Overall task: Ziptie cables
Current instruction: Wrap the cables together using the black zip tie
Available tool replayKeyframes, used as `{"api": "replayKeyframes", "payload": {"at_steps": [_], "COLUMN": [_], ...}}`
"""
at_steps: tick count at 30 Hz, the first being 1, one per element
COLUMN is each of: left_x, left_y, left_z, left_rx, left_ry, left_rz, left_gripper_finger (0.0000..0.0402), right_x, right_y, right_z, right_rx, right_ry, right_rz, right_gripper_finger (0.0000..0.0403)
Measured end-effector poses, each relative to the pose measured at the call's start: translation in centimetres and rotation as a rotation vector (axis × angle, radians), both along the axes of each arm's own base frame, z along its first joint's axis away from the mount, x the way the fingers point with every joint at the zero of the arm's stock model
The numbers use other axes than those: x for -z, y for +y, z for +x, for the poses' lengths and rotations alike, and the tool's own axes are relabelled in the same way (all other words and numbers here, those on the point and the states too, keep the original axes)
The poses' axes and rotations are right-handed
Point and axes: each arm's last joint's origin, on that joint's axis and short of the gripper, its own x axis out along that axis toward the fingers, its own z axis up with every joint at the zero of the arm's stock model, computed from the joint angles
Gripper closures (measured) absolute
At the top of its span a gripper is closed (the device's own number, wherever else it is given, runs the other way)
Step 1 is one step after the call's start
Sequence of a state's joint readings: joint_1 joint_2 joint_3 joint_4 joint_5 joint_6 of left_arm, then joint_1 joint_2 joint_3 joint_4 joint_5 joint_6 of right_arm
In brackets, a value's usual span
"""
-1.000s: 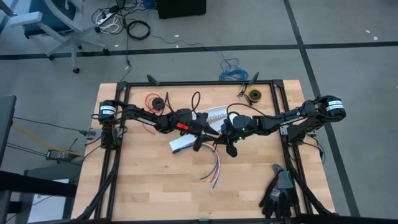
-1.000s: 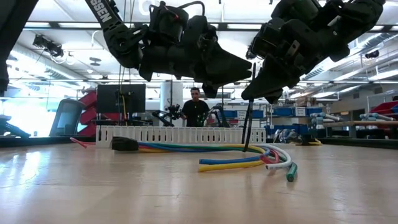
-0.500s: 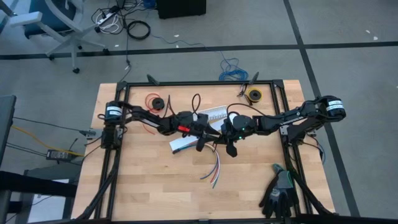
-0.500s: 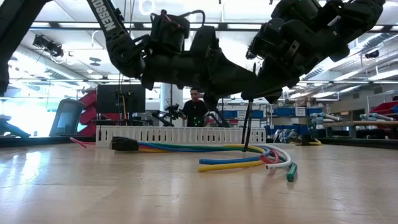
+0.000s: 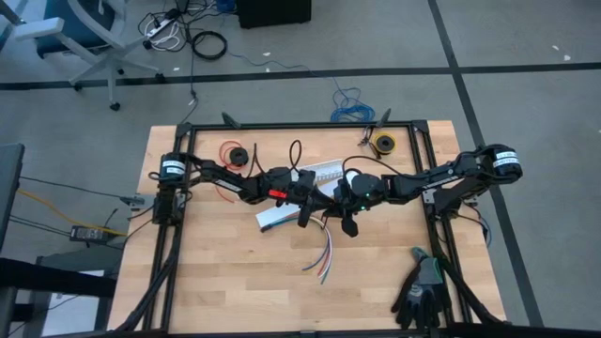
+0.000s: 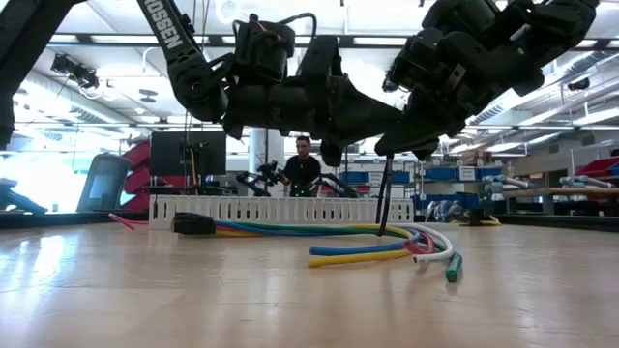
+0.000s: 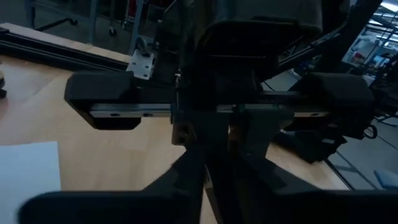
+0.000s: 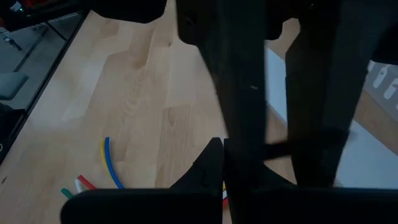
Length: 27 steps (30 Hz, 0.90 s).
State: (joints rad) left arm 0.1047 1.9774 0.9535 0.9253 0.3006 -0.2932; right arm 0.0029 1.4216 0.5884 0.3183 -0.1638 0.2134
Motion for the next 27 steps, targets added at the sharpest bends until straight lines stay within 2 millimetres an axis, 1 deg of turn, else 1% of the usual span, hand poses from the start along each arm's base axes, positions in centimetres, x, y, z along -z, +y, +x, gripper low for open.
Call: {"api": "replayKeyframes", "payload": {"at_steps": [3,5,12,18,27], "left_x": [-0.02,-0.08,-0.14,-0.16,-0.22], "left_y": [0.00,-0.04,-0.01,0.03,0.75], "left_z": [0.00,0.02,0.02,0.02,-0.05], "left_rx": [0.002,0.003,0.005,0.001,-0.012], "left_ry": [-0.006,-0.013,-0.023,-0.026,-0.033], "left_rz": [0.017,0.027,0.046,0.054,0.060], "left_gripper_finger": [0.0373,0.0392,0.0399,0.0400,0.0401], "right_x": [0.01,0.01,0.04,0.12,0.10], "right_y": [-0.01,-0.05,-0.04,-0.08,0.75], "right_z": [0.00,-0.01,-0.02,-0.03,-0.05], "right_rx": [0.003,0.004,0.007,0.112,0.113], "right_ry": [0.001,0.002,0.005,0.013,0.011], "right_rz": [-0.001,-0.001,-0.002,-0.057,-0.069], "right_gripper_finger": [0.0403,0.0403,0.0403,0.0403,0.0403]}}
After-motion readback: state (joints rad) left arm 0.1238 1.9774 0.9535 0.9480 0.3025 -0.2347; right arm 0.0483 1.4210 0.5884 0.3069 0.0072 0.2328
